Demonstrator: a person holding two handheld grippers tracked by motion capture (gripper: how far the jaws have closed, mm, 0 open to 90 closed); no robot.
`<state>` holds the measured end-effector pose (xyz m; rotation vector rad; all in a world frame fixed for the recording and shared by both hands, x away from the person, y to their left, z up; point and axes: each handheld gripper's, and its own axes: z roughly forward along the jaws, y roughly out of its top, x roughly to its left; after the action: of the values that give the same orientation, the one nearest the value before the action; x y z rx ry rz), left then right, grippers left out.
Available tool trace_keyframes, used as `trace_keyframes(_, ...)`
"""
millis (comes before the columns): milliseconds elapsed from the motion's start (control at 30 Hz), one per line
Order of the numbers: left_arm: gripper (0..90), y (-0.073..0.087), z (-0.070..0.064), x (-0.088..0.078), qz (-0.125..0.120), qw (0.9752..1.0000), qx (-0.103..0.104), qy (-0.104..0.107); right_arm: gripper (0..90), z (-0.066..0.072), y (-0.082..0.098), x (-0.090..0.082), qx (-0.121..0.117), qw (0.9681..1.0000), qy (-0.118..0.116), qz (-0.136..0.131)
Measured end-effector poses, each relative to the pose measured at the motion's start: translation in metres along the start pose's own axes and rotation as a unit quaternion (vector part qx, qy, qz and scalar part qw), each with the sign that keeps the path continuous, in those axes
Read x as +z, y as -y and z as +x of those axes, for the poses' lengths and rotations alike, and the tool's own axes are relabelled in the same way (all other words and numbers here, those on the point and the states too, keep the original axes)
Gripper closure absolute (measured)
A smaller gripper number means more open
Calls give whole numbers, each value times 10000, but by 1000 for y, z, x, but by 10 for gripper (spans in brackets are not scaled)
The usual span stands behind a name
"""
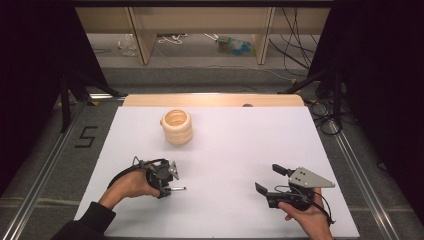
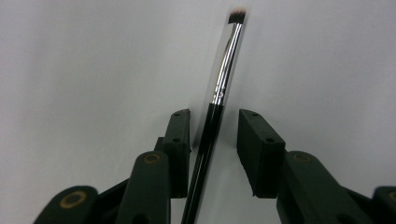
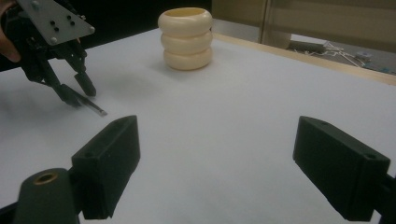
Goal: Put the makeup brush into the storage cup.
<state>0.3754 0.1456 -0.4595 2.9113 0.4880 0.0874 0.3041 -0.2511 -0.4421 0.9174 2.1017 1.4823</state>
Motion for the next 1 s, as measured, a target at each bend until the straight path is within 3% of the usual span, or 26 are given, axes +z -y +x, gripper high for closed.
trace_keyframes(333,728,-3,8,1,68,9998,70,146,160,-1,0,0,-73,10000,-1,-63)
trace_keyframes(567,766,-6,7,1,174,9997,71,136,160,-1,0,0,-74,10000,-12,-63)
trace_keyframes(633,790,-7,7,1,236,9996,115,132,160,0,-1,0,-38,10000,-26,-48)
trace_keyframes(667,808,-7,6,1,251,9994,150,160,160,0,-1,-2,-64,9999,-7,81)
trace_keyframes(767,832,-8,7,1,274,9993,153,187,160,0,-1,-1,-96,9999,12,58)
trace_keyframes(800,832,-8,7,1,265,9994,133,186,160,1,-1,-2,-14,9999,-30,146)
trace_keyframes(867,832,-9,7,1,324,9992,180,155,160,1,0,0,-5,10000,-41,30)
trace_keyframes(1000,833,-11,7,2,382,9991,94,164,161,1,-1,-2,-16,9999,-55,141)
